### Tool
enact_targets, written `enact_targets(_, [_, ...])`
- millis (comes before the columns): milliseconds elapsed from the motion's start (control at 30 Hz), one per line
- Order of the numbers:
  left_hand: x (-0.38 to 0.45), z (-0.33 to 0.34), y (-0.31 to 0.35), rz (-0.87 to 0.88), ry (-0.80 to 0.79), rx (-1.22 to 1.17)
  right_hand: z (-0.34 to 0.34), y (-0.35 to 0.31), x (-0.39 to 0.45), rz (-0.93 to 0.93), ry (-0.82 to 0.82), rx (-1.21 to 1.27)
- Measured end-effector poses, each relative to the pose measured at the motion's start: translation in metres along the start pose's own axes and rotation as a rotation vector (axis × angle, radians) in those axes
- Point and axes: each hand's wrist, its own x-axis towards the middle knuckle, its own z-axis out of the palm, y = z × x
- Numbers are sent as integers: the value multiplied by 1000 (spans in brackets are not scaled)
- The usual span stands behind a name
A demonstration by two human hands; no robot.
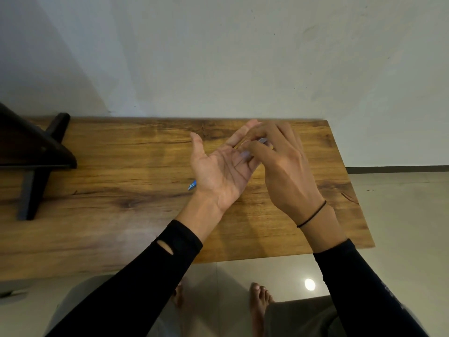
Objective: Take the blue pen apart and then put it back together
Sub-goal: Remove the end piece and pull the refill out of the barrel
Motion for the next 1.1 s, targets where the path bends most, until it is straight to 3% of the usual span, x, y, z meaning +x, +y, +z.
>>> enact_targets(300, [5, -6, 0, 20, -23, -19, -8, 6, 2, 206, 96, 119])
enact_targets(400, [6, -5, -1, 19, -11, -32, -11, 3, 5, 264, 56, 127])
enact_targets(600, [3, -4, 1, -19, 24, 39, -11, -5, 1, 91, -215, 73])
enact_targets(833, [1, -2, -2, -39, 106, 116, -9, -9, 1, -12, -298, -53])
enact_targets(1100, [-1, -1, -6, -133, 116, 120, -9, -11, 1, 25, -357, -57])
